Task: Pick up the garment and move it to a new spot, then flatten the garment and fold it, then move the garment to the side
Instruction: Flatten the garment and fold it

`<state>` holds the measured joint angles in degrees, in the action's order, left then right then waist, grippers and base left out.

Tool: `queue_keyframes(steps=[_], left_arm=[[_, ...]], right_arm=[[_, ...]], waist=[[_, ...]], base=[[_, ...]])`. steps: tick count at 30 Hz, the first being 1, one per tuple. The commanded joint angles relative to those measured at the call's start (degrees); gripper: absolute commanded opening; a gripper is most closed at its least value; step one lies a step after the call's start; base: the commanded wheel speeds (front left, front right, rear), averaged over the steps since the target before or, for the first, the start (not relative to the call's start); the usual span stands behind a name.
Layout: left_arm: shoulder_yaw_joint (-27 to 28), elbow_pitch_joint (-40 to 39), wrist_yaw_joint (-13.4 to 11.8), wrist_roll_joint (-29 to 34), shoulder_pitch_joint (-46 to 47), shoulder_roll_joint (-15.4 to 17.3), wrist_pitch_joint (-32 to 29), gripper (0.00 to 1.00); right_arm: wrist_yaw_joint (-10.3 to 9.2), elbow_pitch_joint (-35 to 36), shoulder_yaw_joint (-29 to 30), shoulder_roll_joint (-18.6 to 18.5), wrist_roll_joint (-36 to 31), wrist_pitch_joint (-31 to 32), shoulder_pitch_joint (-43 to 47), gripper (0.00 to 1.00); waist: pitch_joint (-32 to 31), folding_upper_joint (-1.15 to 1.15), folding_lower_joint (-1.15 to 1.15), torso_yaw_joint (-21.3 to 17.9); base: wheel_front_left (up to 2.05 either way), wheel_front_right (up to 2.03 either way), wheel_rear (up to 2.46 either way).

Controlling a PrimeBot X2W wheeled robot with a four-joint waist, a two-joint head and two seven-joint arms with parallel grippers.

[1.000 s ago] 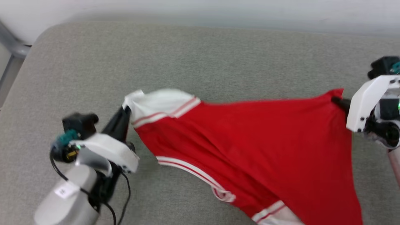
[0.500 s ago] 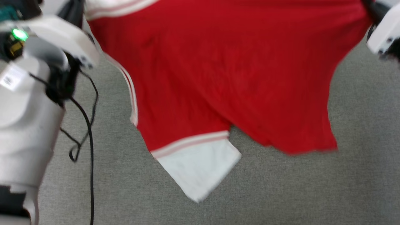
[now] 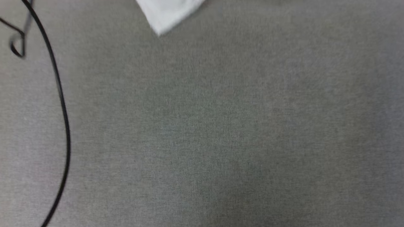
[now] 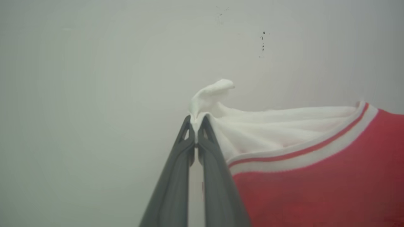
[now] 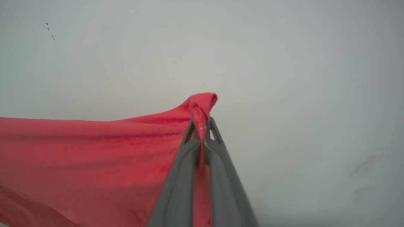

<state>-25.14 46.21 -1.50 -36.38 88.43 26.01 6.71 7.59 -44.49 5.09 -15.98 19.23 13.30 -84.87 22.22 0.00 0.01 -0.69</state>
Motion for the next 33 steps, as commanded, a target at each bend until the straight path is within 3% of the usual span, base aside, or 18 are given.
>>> queue_keyframes(steps=[1, 8, 18, 27, 33], left_arm=[[0.6, 1.0, 0.1, 0.6, 2.9, 0.8, 0.6, 0.00], [0.1, 4.8, 2.3, 0.9, 10.0, 0.6, 1.7, 0.00], [0.7, 12.3, 6.0, -1.9, 8.4, -0.4, 3.9, 0.00], [0.0, 16.3, 8.8, -6.5, -2.2, -1.1, 3.2, 0.00], [-2.2, 12.2, 8.9, -10.4, -13.4, -0.1, 3.3, 0.00]], right_arm=[[-0.18, -0.2, 1.2, -0.2, -0.6, -0.9, -2.7, 0.00], [-0.16, -0.6, 1.9, 2.6, -3.7, -1.0, -8.2, 0.00], [-0.16, -1.3, -0.4, 4.9, -2.9, -0.7, -7.0, 0.00], [-0.16, 0.9, -8.4, 2.1, 3.5, -2.0, 3.4, 0.00], [-0.15, 2.7, -14.3, -0.6, 5.6, -5.1, 14.2, 0.00]], waist=[[4.3, 0.00, -0.01, 0.1], [11.6, 0.00, -0.01, 0.3], [16.3, 0.00, -0.01, 0.7], [13.7, 0.00, -0.01, 0.9], [9.8, 0.00, -0.01, 0.9]], base=[[0.00, 0.00, 0.00], [0.00, 0.00, 0.00], [0.00, 0.00, 0.00], [0.00, 0.00, 0.00], [0.00, 0.00, 0.00]])
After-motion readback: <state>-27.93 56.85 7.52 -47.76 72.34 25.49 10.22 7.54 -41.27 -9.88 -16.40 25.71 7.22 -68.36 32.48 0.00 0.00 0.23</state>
